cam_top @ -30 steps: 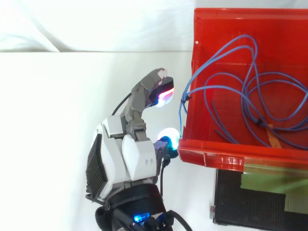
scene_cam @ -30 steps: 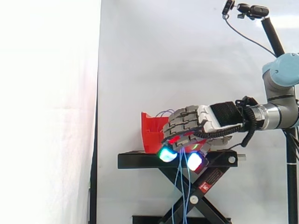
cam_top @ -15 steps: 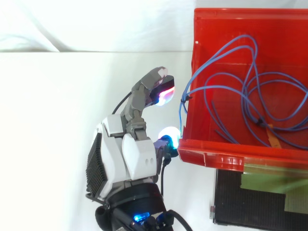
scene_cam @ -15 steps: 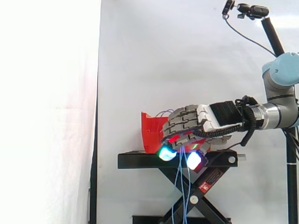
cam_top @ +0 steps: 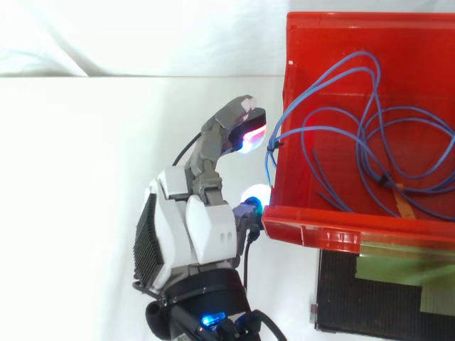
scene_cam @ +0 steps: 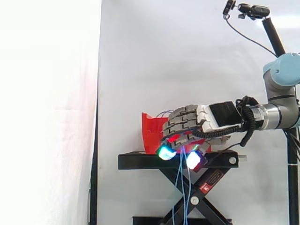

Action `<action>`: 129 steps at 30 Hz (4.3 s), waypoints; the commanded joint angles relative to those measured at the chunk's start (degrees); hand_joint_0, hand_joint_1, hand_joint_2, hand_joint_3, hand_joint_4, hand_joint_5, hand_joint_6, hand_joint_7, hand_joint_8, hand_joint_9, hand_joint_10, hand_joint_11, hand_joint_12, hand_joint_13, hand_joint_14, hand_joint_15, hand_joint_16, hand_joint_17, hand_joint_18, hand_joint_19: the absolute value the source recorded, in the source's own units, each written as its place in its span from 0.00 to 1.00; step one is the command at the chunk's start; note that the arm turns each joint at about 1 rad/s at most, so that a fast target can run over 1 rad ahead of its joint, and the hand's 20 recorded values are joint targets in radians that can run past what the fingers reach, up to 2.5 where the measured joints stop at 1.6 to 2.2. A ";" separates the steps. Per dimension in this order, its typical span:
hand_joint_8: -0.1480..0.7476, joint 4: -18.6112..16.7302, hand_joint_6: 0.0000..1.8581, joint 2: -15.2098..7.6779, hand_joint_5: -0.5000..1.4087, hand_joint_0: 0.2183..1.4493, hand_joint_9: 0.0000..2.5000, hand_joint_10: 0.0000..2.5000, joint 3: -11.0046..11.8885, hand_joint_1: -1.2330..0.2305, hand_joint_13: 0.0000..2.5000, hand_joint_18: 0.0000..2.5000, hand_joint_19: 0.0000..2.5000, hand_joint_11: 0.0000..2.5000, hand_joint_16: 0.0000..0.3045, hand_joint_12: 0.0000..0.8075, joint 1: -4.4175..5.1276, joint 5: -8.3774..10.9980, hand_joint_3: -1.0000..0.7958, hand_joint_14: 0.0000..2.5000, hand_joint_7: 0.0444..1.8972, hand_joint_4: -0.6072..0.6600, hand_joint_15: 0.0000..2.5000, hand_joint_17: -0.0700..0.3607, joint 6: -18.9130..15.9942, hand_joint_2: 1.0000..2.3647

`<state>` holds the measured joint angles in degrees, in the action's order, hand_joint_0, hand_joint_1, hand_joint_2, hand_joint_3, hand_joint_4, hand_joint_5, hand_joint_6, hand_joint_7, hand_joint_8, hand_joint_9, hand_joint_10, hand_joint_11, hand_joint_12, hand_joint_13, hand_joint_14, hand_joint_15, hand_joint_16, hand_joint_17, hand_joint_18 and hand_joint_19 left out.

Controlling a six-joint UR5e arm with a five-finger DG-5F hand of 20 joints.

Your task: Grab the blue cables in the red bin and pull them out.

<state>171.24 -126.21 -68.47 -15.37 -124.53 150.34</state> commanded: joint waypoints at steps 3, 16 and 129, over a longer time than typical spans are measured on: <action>0.48 -0.02 0.01 0.00 0.63 0.50 0.26 0.01 0.00 0.23 0.25 0.19 0.24 0.19 0.15 0.44 -0.01 1.22 0.00 0.01 0.23 0.67 0.19 0.40 0.17 0.00; 0.48 0.85 0.01 0.00 0.63 0.50 0.26 0.01 -0.09 0.23 0.25 0.19 0.24 0.19 0.15 0.44 -0.10 1.57 0.00 0.01 0.23 0.67 0.18 0.40 2.28 0.00; 0.48 0.41 0.01 0.00 0.78 0.53 0.31 0.01 -0.88 0.26 0.30 0.23 0.25 0.22 0.14 0.42 -0.19 2.19 0.00 0.01 0.41 0.63 0.21 0.39 5.18 0.00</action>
<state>171.66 -126.22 -69.31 -15.56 -122.36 155.52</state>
